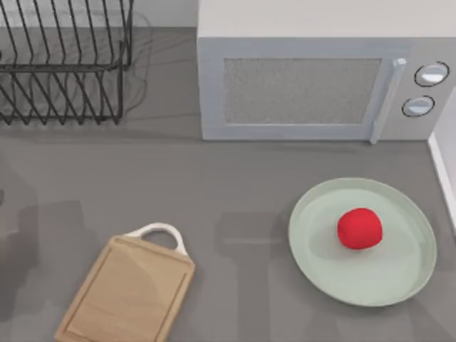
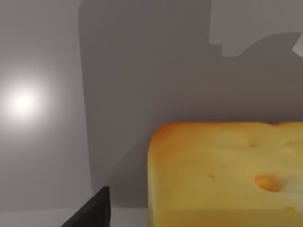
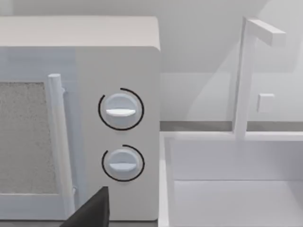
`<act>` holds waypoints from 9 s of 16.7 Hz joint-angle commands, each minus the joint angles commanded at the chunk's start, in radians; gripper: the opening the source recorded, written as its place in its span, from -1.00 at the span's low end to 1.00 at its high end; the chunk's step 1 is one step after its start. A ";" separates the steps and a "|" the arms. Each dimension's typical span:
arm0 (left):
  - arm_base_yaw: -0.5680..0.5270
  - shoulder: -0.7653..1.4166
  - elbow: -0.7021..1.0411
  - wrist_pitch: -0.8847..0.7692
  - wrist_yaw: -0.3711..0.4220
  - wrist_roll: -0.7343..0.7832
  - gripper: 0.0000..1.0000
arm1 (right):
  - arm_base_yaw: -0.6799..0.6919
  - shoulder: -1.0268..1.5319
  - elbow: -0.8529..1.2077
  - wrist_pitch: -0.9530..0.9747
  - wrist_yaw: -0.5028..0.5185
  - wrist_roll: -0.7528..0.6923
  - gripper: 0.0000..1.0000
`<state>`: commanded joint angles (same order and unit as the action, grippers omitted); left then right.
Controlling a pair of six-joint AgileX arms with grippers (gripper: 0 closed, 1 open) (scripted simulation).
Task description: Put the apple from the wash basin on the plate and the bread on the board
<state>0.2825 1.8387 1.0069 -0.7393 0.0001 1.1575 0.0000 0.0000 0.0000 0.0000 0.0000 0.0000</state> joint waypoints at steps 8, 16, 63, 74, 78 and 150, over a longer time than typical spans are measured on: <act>0.000 0.000 0.000 0.000 0.000 0.000 -0.36 | 0.000 0.000 0.000 0.000 0.000 0.000 1.00; 0.000 0.000 0.000 0.000 0.000 0.000 -1.00 | 0.000 0.000 0.000 0.000 0.000 0.000 1.00; -0.542 -0.112 0.238 -0.272 -0.085 -2.058 -1.00 | 0.000 0.000 0.000 0.000 0.000 0.000 1.00; -0.753 -0.183 0.117 -0.247 -0.009 -2.950 -1.00 | 0.000 0.000 0.000 0.000 0.000 0.000 1.00; -0.793 -0.210 0.074 -0.245 0.024 -3.139 -1.00 | 0.000 0.000 0.000 0.000 0.000 0.000 1.00; -0.470 -1.340 -0.697 0.463 0.020 -1.716 1.00 | 0.000 0.000 0.000 0.000 0.000 0.000 1.00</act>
<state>-0.1877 0.4983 0.3099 -0.2762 0.0206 -0.5586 0.0000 0.0000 0.0000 0.0000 0.0000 0.0000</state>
